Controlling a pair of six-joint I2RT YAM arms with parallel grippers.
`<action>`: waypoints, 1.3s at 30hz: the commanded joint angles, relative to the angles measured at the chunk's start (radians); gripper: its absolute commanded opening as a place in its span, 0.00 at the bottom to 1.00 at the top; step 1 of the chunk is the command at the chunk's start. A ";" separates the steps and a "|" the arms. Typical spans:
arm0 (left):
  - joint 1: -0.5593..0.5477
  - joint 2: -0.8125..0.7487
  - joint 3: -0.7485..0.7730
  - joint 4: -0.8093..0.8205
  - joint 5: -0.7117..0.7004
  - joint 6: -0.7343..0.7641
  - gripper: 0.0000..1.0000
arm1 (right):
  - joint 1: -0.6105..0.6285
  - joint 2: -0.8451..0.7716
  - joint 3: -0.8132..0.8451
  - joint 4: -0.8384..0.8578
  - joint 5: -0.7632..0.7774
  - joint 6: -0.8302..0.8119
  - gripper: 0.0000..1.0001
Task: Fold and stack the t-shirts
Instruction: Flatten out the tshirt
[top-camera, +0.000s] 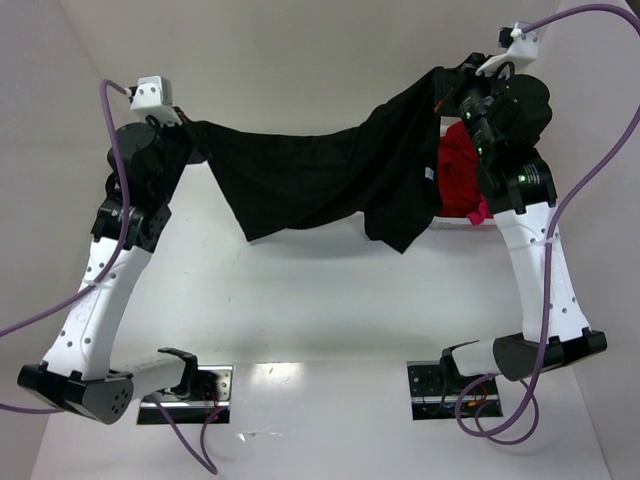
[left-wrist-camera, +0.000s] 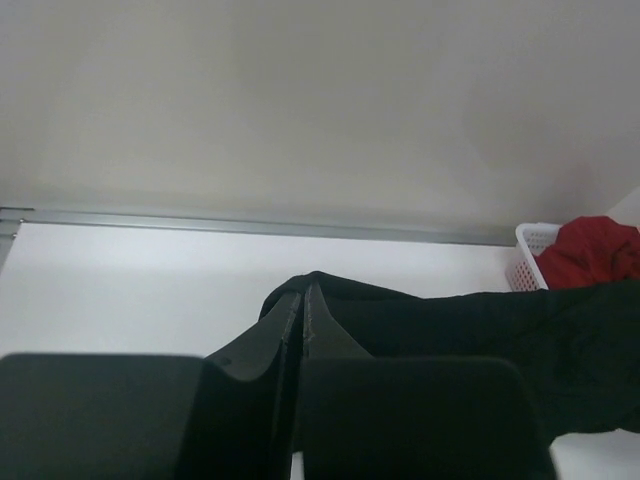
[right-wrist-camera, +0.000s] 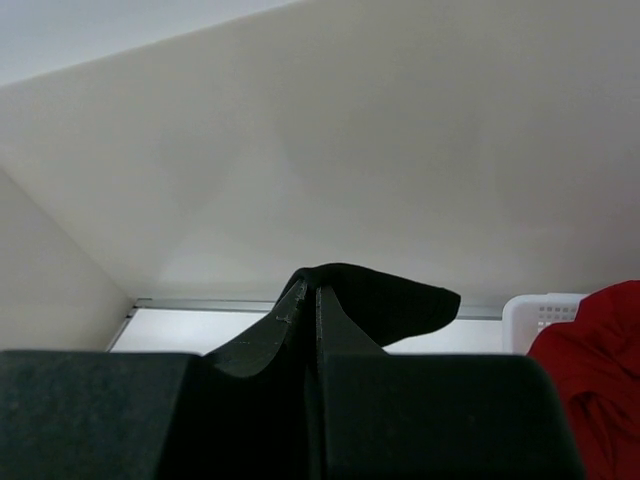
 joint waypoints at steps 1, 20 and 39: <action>0.005 0.026 0.074 0.049 0.048 -0.020 0.00 | 0.007 -0.034 -0.004 0.068 0.025 -0.021 0.09; 0.037 0.031 0.307 0.130 -0.276 0.064 0.00 | 0.007 -0.154 0.112 0.125 0.120 -0.094 0.09; 0.037 -0.152 0.218 0.118 -0.331 0.041 0.00 | 0.007 -0.332 -0.069 0.136 0.084 -0.084 0.09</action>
